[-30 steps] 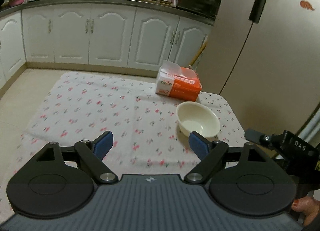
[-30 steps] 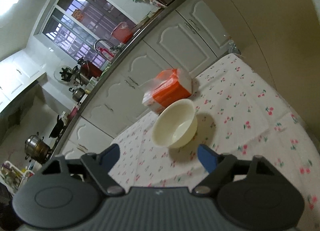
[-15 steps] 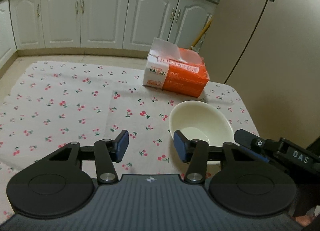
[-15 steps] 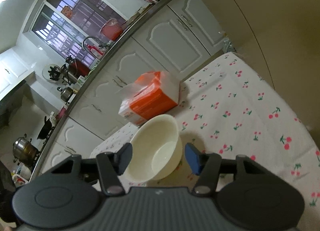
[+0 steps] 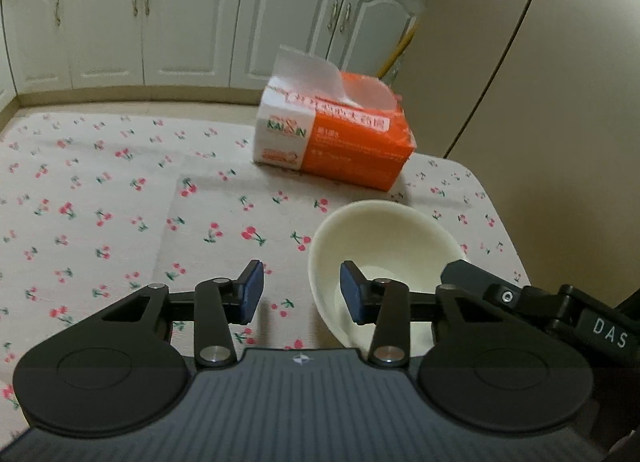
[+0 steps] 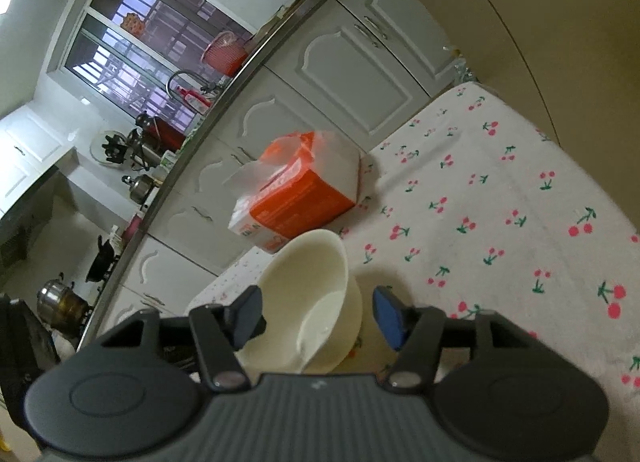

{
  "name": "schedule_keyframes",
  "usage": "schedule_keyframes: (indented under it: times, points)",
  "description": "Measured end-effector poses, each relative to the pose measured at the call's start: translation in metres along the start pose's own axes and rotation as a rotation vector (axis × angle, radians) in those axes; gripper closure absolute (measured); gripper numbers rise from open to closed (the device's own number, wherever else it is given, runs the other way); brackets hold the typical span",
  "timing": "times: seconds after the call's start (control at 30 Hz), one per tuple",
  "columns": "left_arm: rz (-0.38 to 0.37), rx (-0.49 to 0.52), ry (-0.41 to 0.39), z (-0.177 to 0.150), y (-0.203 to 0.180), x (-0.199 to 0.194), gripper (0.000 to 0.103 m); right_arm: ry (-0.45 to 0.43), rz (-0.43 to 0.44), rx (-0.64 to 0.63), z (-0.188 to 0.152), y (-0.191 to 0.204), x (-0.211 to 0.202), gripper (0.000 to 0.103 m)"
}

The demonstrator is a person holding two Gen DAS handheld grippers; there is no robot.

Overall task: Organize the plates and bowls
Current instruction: 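Move the left gripper to the cream bowl by the tissue pack and close on its rim, then lift the cream bowl with the left gripper and carry it toward the nested bowls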

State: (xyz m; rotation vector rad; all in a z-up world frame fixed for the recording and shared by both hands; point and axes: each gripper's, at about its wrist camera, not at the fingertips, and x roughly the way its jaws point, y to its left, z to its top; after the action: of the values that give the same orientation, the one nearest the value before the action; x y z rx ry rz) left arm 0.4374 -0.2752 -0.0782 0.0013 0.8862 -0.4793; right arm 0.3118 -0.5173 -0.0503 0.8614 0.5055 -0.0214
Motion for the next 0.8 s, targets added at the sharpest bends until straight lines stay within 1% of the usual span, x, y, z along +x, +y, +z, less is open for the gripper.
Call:
schedule_keyframes:
  times: [0.07, 0.13, 0.17, 0.23, 0.27, 0.43, 0.57, 0.7, 0.8]
  points:
    - [-0.023, -0.016, 0.022, -0.001, 0.001, 0.008, 0.060, 0.009, 0.011, 0.007, -0.002, -0.001, 0.002, 0.041]
    - [-0.049, -0.028, 0.028, -0.002, 0.002, 0.010, 0.061, 0.015, 0.050, 0.022, -0.004, -0.004, 0.002, 0.041]
    - [-0.064, -0.028, 0.027, -0.003, 0.001, 0.010, 0.061, 0.015, 0.073, 0.032, -0.004, -0.004, 0.001, 0.038]
    - [-0.085, -0.019, 0.030, -0.004, -0.001, 0.009, 0.062, 0.016, 0.091, 0.039, -0.005, -0.004, 0.000, 0.036]
    - [-0.090, -0.014, 0.032, -0.005, -0.003, 0.011, 0.065, 0.016, 0.096, 0.041, -0.006, -0.003, -0.001, 0.036]
    - [-0.090, 0.010, 0.009, -0.006, -0.007, 0.005, 0.068, 0.013, 0.122, 0.062, -0.007, -0.003, -0.006, 0.035]
    - [-0.091, 0.029, -0.010, -0.010, -0.009, -0.008, 0.069, 0.013, 0.148, 0.075, -0.010, -0.002, -0.011, 0.033]
    - [-0.087, 0.039, -0.021, -0.013, -0.009, -0.017, 0.070, 0.011, 0.156, 0.058, -0.013, 0.004, -0.015, 0.033]
    - [-0.081, 0.050, -0.027, -0.017, -0.009, -0.026, 0.070, 0.012, 0.177, 0.048, -0.015, 0.010, -0.020, 0.029]
